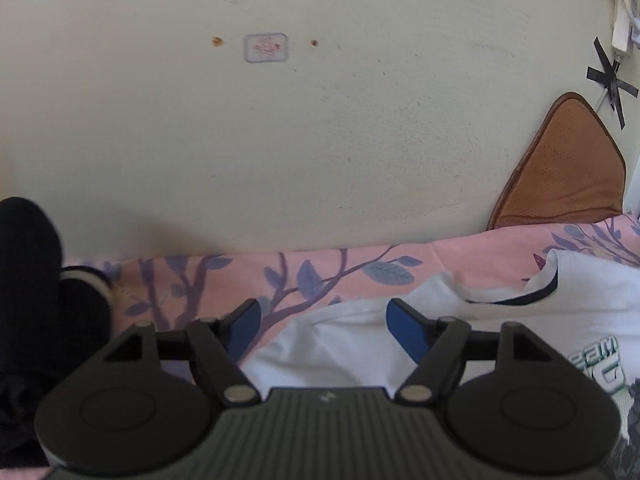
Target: Fold small clothes
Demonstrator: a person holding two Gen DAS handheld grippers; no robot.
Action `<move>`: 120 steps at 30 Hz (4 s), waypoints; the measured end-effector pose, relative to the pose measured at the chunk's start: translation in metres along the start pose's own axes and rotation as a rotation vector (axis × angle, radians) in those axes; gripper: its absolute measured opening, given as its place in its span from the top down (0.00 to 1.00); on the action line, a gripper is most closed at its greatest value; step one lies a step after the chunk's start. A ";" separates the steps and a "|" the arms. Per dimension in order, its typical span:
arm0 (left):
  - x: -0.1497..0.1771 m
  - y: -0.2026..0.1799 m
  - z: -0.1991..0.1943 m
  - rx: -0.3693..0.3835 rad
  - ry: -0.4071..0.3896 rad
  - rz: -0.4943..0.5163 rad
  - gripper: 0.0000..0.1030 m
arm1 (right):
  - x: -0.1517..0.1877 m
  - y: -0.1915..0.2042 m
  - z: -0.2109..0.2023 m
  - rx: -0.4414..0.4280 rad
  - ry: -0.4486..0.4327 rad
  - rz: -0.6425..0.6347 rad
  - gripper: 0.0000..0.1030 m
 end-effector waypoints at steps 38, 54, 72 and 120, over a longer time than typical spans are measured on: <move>0.138 0.134 -0.115 -0.133 0.190 -0.074 0.05 | 0.161 0.057 -0.178 -0.032 -0.191 0.079 0.42; 0.139 0.149 -0.118 -0.370 0.077 -0.050 0.86 | 0.242 0.150 -0.216 -0.064 -0.095 0.025 0.43; 0.297 0.024 -0.282 0.197 0.226 0.035 0.93 | 0.255 0.138 -0.273 0.082 -0.189 -0.028 0.96; 0.154 -0.083 -0.120 0.270 0.050 -0.045 0.45 | 0.003 -0.039 -0.331 0.328 -0.595 0.161 0.97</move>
Point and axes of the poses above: each gripper's, at about its wrist camera, not at the fingertips, and z roughly the way its jaws point, y to its left, x to its underside, the point moved 9 cm from there along z, roughly the way its jaws point, and after that the axes turned 15 degrees about -x, right-handed, at the moved point
